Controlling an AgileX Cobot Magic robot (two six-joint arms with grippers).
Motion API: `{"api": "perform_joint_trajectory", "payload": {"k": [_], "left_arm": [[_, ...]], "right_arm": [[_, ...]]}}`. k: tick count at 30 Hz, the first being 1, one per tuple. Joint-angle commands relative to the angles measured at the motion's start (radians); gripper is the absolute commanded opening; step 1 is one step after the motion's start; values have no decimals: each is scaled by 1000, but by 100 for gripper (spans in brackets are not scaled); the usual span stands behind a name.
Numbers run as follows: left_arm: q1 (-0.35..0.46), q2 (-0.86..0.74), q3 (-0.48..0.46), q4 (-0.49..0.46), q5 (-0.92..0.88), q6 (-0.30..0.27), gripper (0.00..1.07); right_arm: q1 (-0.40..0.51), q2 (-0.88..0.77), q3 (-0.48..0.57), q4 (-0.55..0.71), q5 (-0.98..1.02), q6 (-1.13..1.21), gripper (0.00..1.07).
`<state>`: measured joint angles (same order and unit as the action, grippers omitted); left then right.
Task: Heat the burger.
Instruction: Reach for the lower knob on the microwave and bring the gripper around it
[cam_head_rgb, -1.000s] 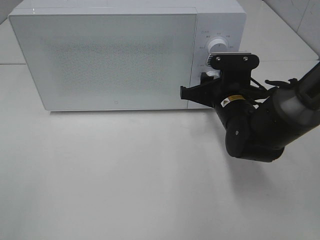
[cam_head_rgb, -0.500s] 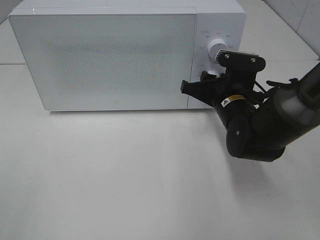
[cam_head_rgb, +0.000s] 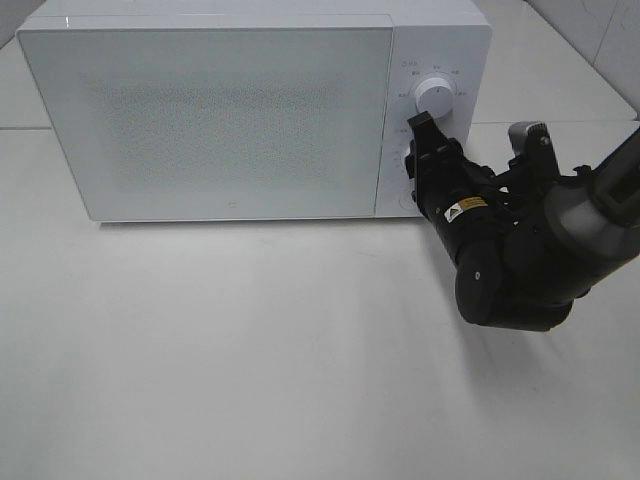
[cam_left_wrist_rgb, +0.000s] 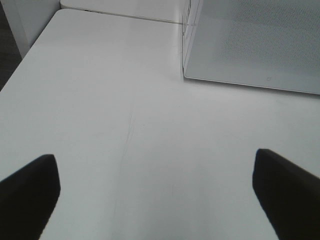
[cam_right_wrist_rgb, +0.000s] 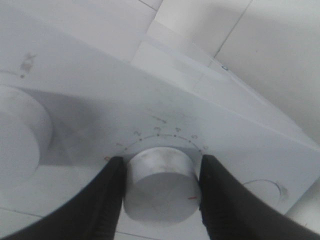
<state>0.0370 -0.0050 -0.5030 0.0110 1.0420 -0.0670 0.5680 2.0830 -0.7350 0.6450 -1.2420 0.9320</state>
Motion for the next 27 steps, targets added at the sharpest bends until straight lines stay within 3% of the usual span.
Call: {"api": "perform_joint_trajectory", "payload": {"k": [1,12,27], "left_arm": [[6,-24,3,-11,-7,-4,100],[6,-24,3,-11,-7,-4,100],[6,-24,3,-11,-7,-4,100]], "right_arm": [[3,0,-21,-86,-29,172,0],[3,0,-21,-91,-25,681,0],[3,0,-21,-90,-33,716,1]]}}
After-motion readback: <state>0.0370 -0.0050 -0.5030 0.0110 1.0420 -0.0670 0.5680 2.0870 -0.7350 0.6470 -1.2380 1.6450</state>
